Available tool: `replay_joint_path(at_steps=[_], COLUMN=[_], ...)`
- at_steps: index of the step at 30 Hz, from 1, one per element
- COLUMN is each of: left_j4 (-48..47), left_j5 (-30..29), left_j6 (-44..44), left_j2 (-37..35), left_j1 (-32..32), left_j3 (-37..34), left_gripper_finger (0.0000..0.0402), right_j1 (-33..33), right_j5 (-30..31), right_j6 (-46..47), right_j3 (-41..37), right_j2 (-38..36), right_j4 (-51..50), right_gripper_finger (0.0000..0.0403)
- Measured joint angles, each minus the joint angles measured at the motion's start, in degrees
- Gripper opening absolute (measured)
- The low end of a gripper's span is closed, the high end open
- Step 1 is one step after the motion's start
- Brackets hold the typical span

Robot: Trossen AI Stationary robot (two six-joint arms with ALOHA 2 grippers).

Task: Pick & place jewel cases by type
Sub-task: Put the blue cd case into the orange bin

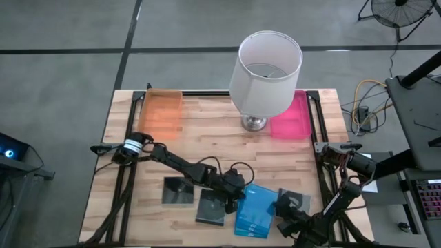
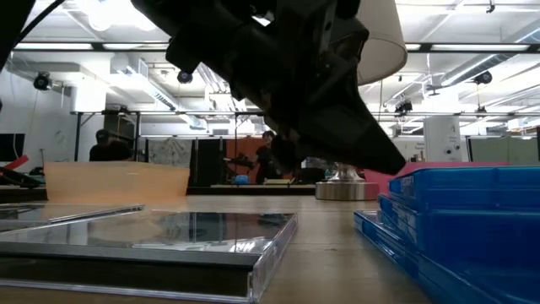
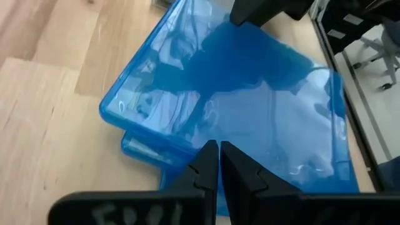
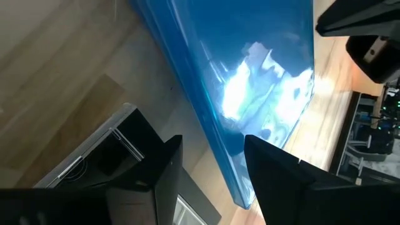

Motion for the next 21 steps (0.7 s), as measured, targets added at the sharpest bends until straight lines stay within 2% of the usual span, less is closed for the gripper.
replay_joint_path(at_steps=[9, 21], left_j4=[-2.6, 0.6], left_j5=[0.0, 0.1], left_j6=[-0.1, -1.0], left_j2=[0.0, 1.2], left_j1=[0.0, 0.1], left_j3=[0.0, 0.2], left_gripper_finger=[0.0000, 0.0000], right_j1=[0.1, 0.1], right_j5=[0.0, -0.1], right_j6=[0.4, 0.4], right_j3=[0.0, 0.1], right_j2=[0.0, 0.0], right_j4=[0.0, 0.1], right_gripper_finger=[0.0166, 0.0166])
